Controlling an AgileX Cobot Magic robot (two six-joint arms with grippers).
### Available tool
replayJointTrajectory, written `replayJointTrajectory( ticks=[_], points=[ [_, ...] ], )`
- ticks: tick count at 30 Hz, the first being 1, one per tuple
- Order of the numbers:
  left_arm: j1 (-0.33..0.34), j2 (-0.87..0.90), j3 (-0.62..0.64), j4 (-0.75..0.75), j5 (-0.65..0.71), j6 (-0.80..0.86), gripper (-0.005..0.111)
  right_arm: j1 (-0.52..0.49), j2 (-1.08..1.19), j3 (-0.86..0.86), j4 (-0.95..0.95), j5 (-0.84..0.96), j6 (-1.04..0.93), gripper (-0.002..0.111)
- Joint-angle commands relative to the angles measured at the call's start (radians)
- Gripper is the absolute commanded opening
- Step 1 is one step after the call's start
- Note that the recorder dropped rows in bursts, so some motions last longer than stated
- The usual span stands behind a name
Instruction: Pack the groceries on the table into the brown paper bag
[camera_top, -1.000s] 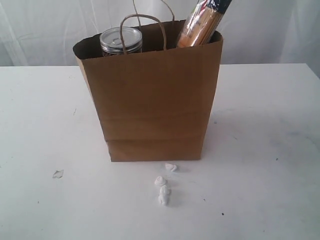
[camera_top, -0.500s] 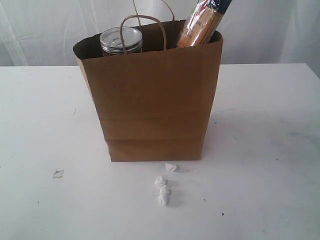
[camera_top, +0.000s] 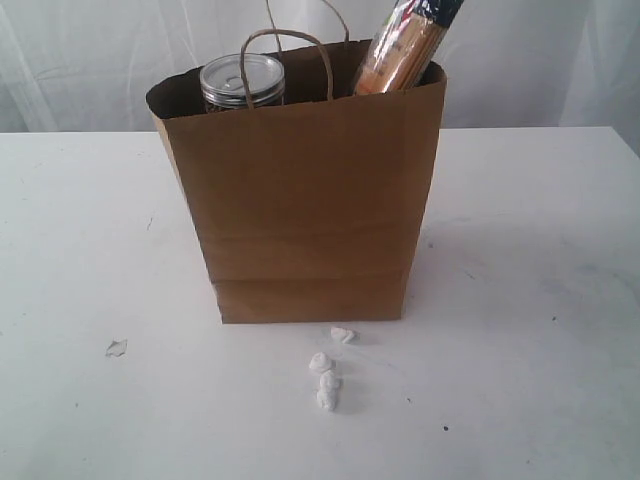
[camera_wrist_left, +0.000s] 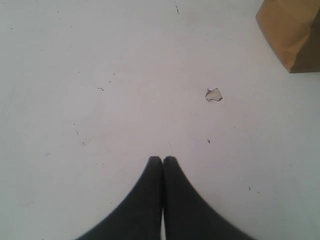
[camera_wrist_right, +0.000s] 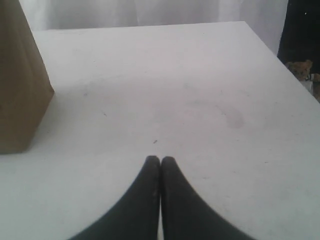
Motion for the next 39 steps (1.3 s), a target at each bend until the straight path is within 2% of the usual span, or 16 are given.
replayJointTrajectory(
  ticks=[1, 4, 10, 11, 15, 17, 19, 23, 25, 26, 27, 28, 31, 34, 37, 39],
  points=[
    [0.002, -0.003, 0.01, -0.013, 0.001, 0.003, 0.0, 0.001, -0.004, -0.002, 0.296, -0.187, 0.236, 0.0],
    [0.002, -0.003, 0.01, -0.013, 0.001, 0.003, 0.0, 0.001, -0.004, -0.002, 0.403, -0.272, 0.379, 0.0],
    [0.002, -0.003, 0.01, -0.013, 0.001, 0.003, 0.0, 0.001, -0.004, -0.002, 0.403, -0.389, 0.402, 0.0],
    [0.002, -0.003, 0.01, -0.013, 0.001, 0.003, 0.0, 0.001, -0.004, -0.002, 0.403, -0.496, 0.425, 0.0],
    [0.002, -0.003, 0.01, -0.013, 0.001, 0.003, 0.0, 0.001, 0.022, -0.023, 0.42, -1.184, 0.433, 0.0],
    [0.002, -0.003, 0.01, -0.013, 0.001, 0.003, 0.0, 0.001, 0.064, -0.107, 0.461, -1.324, 0.43, 0.0],
    [0.002, -0.003, 0.01, -0.013, 0.001, 0.003, 0.0, 0.001, 0.122, -0.233, 0.454, -1.308, 0.432, 0.0],
    [0.002, -0.003, 0.01, -0.013, 0.001, 0.003, 0.0, 0.001, 0.275, -0.48, 0.236, -1.127, 0.265, 0.0],
    [0.002, -0.003, 0.01, -0.013, 0.001, 0.003, 0.0, 0.001, 0.372, -0.593, 0.06, -0.96, 0.047, 0.0],
    [0.002, -0.003, 0.01, -0.013, 0.001, 0.003, 0.0, 0.001, 0.473, -0.682, -0.074, -0.762, -0.125, 0.0],
    [0.002, -0.003, 0.01, -0.013, 0.001, 0.003, 0.0, 0.001, 0.515, -0.712, -0.103, -0.673, -0.177, 0.0],
    [0.002, -0.003, 0.01, -0.013, 0.001, 0.003, 0.0, 0.001, 0.616, -0.766, -0.11, -0.455, -0.253, 0.0],
    [0.002, -0.003, 0.01, -0.013, 0.001, 0.003, 0.0, -0.001, 0.833, -0.8, -0.11, -0.102, -0.294, 0.0],
    [0.002, -0.003, 0.01, -0.013, 0.001, 0.003, 0.0, -0.001, 1.071, -0.849, -0.065, 0.365, -0.279, 0.0],
    [0.002, -0.003, 0.01, -0.011, 0.001, 0.003, 0.0, 0.001, 1.163, -0.932, 0.125, 0.659, -0.369, 0.0],
    [0.002, -0.003, 0.01, -0.011, 0.001, 0.003, 0.0, 0.023, 1.173, -0.946, 0.317, 0.757, -0.516, 0.0]
  ],
)
